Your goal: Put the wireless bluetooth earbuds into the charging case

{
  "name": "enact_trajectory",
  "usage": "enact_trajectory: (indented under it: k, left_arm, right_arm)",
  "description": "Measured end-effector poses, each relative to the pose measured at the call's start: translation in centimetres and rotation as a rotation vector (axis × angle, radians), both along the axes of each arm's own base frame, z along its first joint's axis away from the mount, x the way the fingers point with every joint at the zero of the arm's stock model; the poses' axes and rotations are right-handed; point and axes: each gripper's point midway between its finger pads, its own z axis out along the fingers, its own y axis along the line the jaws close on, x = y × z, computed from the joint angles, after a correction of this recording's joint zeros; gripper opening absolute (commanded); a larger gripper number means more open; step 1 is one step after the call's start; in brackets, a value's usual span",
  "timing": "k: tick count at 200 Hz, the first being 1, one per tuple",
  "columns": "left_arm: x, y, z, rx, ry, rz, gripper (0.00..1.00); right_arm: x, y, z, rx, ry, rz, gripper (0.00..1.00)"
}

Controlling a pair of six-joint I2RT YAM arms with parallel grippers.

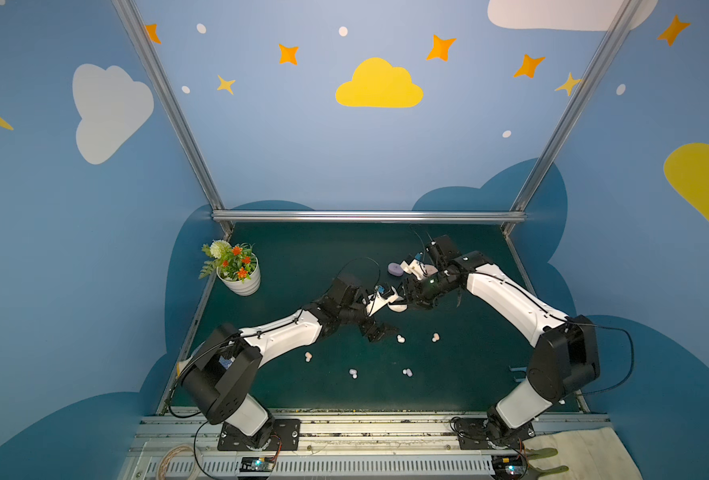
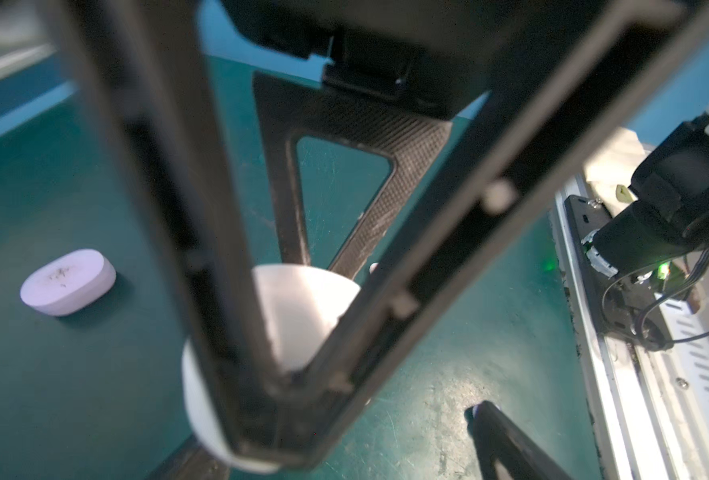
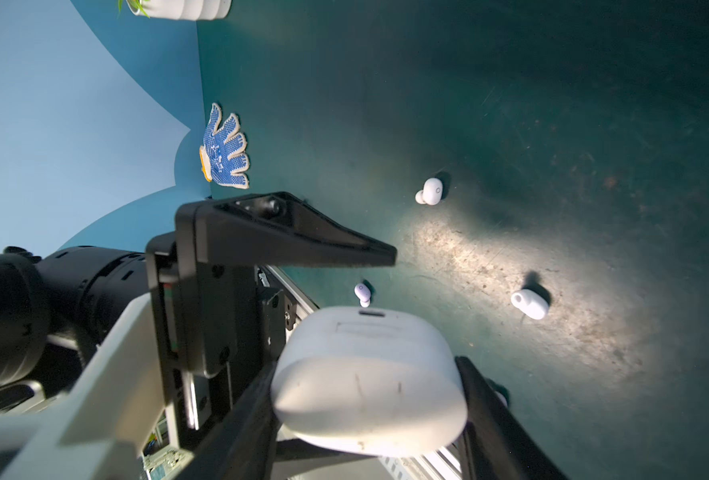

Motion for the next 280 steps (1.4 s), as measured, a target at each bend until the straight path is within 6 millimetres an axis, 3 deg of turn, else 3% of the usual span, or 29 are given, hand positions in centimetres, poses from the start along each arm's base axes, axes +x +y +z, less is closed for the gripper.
enact_trajectory:
  k: [101,172,280]
  left_arm:
    - [0.3,0.0,1.1,-0.013,-0.067,0.002,0.65]
    - [0.1,-0.1,1.1,-0.019,-0.063,-0.01,0.63]
    - [0.2,0.0,1.1,-0.016,-0.065,-0.004,0.47]
  right_arm:
    - [-1.5,1.0,-0.6,-0.004,0.055,0.047,0.48]
    - [-1.5,1.5,0.5,0.027,0.048,0.058,0.48]
    - [-1.9,1.6,0.6,0.039,0.076,0.067,0.48]
